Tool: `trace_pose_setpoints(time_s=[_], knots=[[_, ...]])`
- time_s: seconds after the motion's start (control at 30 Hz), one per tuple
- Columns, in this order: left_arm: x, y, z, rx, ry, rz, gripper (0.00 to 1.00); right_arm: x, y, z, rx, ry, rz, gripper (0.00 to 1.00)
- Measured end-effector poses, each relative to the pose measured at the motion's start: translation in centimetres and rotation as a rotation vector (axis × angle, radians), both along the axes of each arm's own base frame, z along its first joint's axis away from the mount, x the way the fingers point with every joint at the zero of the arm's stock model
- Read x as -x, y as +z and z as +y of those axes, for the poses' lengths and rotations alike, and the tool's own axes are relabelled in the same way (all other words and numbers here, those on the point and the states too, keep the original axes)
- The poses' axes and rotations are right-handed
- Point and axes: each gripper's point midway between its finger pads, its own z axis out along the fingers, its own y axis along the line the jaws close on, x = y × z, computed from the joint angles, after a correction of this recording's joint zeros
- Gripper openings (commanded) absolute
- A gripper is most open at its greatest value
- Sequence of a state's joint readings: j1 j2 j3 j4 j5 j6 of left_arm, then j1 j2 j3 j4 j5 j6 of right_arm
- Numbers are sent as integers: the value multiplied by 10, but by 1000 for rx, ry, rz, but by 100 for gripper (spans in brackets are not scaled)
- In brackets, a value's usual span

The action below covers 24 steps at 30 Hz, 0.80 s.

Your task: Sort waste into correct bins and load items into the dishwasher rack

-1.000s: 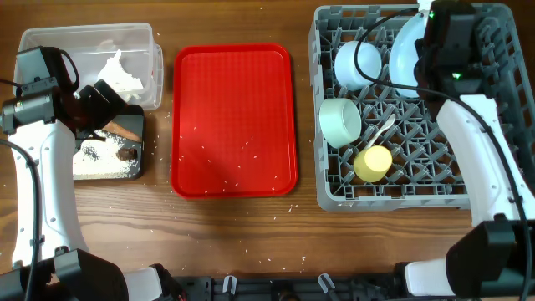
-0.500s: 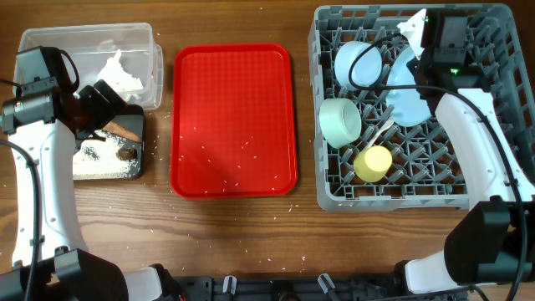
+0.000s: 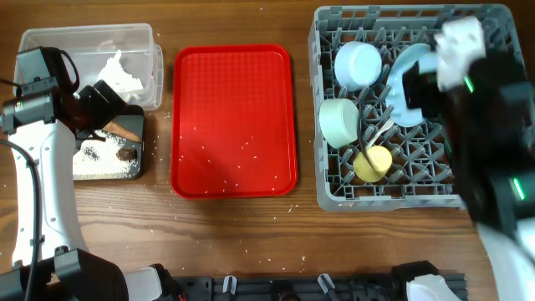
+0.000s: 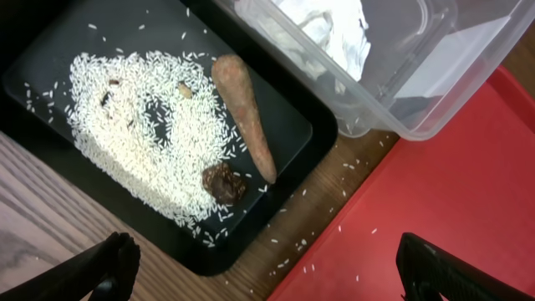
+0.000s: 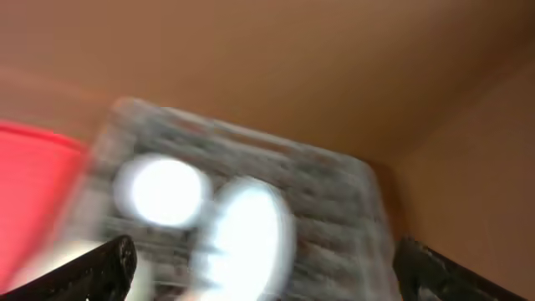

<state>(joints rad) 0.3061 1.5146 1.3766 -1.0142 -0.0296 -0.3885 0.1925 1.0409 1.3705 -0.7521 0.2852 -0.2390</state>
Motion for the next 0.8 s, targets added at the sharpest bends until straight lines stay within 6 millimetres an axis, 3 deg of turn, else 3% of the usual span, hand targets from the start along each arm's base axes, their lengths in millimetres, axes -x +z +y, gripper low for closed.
trace_pose_setpoints(time_s=[0.07,0.13,0.27,0.37,0.43,0.53,0.6,0.67,0.73,0.8], knots=[[0,0,0,1,0,1,100,31,28,31,-161,153,-88,100],[0,0,0,1,0,1,100,52,41,51,-259,275,-118,100],[0,0,0,1,0,0,100,85,27,64,-324,362,-32,100],[0,0,0,0,0,0,100,90,23,67,-306,393,-16,100],[0,0,0,1,0,1,100,80,27,70,-290,414,-67,100],[0,0,0,1,0,1,100,53,5,60,-274,378,-171,100],[0,0,0,1,0,1,100,46,-28,50,-266,346,-218,100],[0,0,0,0,0,1,100,47,-52,41,-274,323,-276,100],[0,0,0,1,0,1,100,57,-93,33,-306,290,-308,100],[0,0,0,1,0,1,100,64,-120,28,-336,273,-353,100]])
